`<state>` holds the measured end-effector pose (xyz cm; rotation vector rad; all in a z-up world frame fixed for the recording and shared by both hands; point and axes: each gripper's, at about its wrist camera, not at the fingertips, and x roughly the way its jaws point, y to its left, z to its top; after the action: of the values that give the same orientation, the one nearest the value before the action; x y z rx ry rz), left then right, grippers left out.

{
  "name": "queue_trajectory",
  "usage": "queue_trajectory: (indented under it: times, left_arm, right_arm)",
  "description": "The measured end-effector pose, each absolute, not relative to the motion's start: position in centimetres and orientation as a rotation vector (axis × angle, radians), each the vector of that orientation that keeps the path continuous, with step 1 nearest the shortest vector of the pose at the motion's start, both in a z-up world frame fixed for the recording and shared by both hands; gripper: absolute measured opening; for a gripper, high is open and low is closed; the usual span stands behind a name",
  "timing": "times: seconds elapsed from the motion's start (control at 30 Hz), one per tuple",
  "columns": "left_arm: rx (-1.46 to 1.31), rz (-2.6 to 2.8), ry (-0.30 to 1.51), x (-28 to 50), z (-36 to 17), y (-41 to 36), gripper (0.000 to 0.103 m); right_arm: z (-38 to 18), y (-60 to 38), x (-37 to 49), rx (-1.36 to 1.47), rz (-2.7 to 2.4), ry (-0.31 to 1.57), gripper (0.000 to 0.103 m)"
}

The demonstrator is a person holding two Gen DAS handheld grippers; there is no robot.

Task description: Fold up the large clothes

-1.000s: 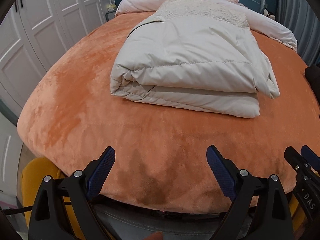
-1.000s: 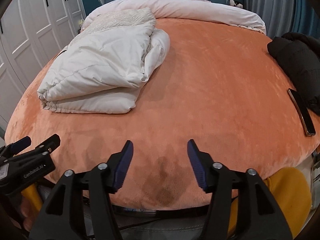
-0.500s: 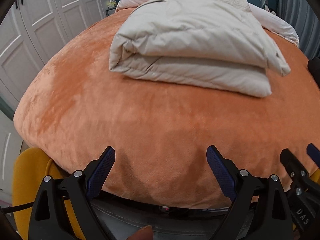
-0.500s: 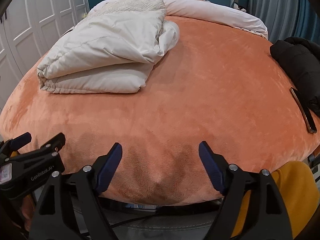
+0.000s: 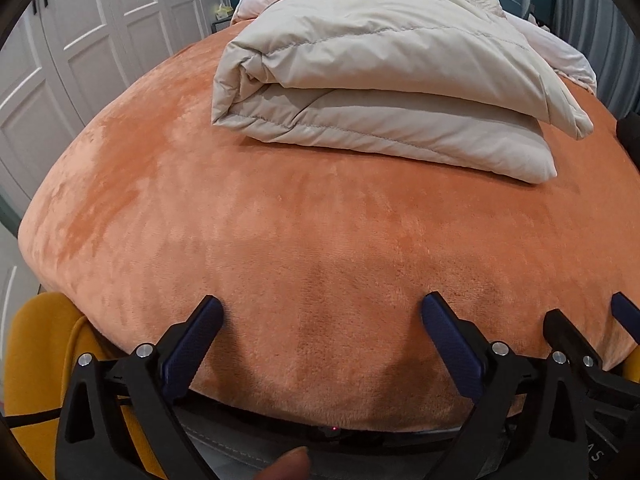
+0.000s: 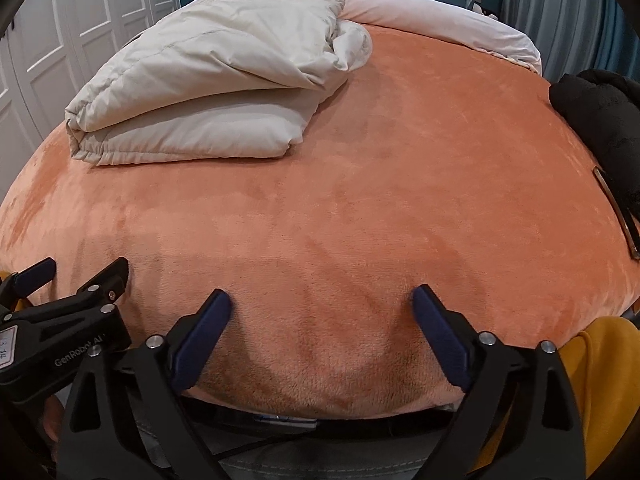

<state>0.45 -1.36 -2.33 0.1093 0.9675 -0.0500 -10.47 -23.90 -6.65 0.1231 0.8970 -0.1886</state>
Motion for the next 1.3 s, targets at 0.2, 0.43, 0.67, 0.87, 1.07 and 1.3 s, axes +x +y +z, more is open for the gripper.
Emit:
queue_trajectory:
  times: [0.2,0.43,0.67,0.87,1.07,1.3]
  left_arm:
    - [0.102,-0.051,0.934,0.45,-2.67,-1.25,0.098]
    - [0.102,-0.051,0.903,0.44,-2.71,-1.18,0.098]
    - [0.11,-0.045,0.879,0.75,-2.82,-1.23,0.098]
    - [0.115,-0.043,0.876,0.85,-2.83,-1.31,0.098]
    - [0.115,-0.042,0.876,0.89,-2.79,-1.31,0.098]
    - [0.115,-0.043,0.874,0.79,-2.77,-1.22,0.098]
  right_arm:
    - [-7.13,-23.89,-10.49,0.115,-0.189,0.863,0.097]
    - [-7.44,-24.14,-10.37,0.122,-0.184,0.846,0.098]
    - [-7.48,-24.16,-10.28,0.119,-0.186,0.845,0.098]
    - [-7.47,-24.21,-10.32,0.119,-0.184,0.844,0.098]
    - [-7.47,-24.13,-10.3,0.119,-0.183,0.844,0.098]
    - [-7.48,-24.16,-10.3,0.119,-0.184,0.844,0.098]
